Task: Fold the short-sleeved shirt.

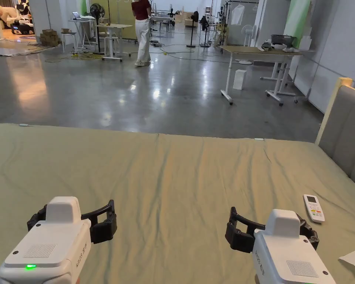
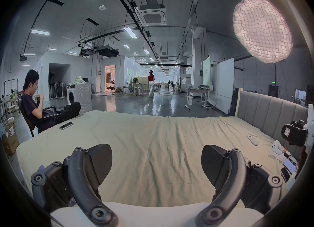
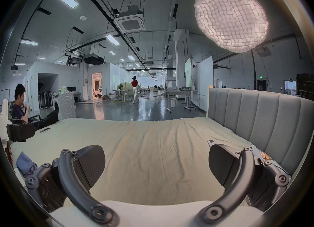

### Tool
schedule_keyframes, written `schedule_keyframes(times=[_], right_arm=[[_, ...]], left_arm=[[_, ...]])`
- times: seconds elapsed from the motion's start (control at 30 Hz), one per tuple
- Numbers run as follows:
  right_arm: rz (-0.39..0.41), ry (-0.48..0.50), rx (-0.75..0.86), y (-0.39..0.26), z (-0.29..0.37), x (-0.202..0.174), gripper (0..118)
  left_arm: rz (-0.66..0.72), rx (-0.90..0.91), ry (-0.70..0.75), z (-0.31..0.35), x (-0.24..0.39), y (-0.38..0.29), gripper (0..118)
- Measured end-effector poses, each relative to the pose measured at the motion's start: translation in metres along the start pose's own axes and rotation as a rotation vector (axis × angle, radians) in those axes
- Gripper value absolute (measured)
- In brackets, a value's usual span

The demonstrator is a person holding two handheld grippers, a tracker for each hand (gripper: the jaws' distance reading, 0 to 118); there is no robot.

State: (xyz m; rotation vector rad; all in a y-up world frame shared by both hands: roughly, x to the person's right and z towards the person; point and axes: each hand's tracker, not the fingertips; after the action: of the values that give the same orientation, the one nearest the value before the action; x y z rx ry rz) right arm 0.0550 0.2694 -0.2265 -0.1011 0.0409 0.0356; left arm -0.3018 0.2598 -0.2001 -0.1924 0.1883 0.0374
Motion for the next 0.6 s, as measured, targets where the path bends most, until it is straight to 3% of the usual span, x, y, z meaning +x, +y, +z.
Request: schedule_keyframes(times=[0.23,0.47,0.6], right_arm=[[0.027,-0.013,0.041,0.010,-0.002,-0.006,118],[0.005,-0.018,0.038,0.021,-0.003,-0.012,118],[-0.013,-0.030,0.005,0.021,-0.007,-0.014,118]], left_arm=[[0.012,0.038,-0.028,-0.002,-0.003,-0.001,109],[0.029,0.108,-0.056,-0.002,-0.004,0.001,110],[0.035,0.063,-0.020,0.000,-0.001,0.003,110]])
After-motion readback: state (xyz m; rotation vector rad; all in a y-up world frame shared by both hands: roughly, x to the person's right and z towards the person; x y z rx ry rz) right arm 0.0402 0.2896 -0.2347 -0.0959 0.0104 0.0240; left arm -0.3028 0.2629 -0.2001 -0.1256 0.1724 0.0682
